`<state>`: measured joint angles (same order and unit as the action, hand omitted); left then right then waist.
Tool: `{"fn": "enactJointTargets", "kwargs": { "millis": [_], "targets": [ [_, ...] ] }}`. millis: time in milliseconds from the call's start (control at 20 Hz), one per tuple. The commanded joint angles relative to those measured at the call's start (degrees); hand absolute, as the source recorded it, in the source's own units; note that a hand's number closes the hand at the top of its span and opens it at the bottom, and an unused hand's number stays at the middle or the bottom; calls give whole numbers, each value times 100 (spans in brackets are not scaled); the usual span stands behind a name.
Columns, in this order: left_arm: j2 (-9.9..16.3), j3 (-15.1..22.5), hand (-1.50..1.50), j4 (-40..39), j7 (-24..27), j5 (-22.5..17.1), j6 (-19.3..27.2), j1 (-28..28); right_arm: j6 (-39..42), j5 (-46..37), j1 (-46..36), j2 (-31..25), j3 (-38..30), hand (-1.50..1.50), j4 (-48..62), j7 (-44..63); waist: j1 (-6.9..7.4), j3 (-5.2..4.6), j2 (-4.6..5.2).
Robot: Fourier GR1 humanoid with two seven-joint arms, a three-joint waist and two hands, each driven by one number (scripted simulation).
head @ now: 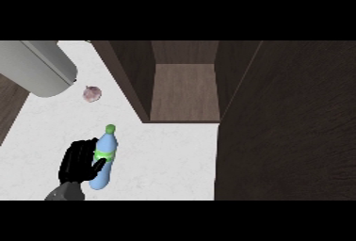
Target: Pick up the bottled water, place it into the cabinet and close the cabinet
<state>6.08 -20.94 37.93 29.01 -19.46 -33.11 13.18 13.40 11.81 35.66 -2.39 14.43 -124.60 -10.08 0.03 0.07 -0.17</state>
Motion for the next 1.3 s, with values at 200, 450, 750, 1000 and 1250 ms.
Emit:
{"fn": "enactJointTargets", "kwargs": {
  "millis": [200,450,750,1000,1250],
  "targets": [
    [-529,447,150,1710,-971,-416,472,-643,-76,-20,-248,-16,41,-150,185,-31,22,-1,-2],
    [-597,1048,150,2583,-1269,-548,958,-888,-6,134,-135,-97,75,-150,228,-64,-7,-3,3],
    [-605,2005,150,3394,-1403,-810,1958,-761,-337,-293,-288,154,584,-150,282,81,-17,-5,5],
    [-607,2535,150,4214,-1943,-706,3133,-395,-243,-149,72,-63,522,-150,-28,9,-44,-4,-3],
    [-607,2921,150,3899,-1976,-578,3776,248,-123,-19,41,-200,387,-150,159,-238,-69,-5,11]
  ]
}}
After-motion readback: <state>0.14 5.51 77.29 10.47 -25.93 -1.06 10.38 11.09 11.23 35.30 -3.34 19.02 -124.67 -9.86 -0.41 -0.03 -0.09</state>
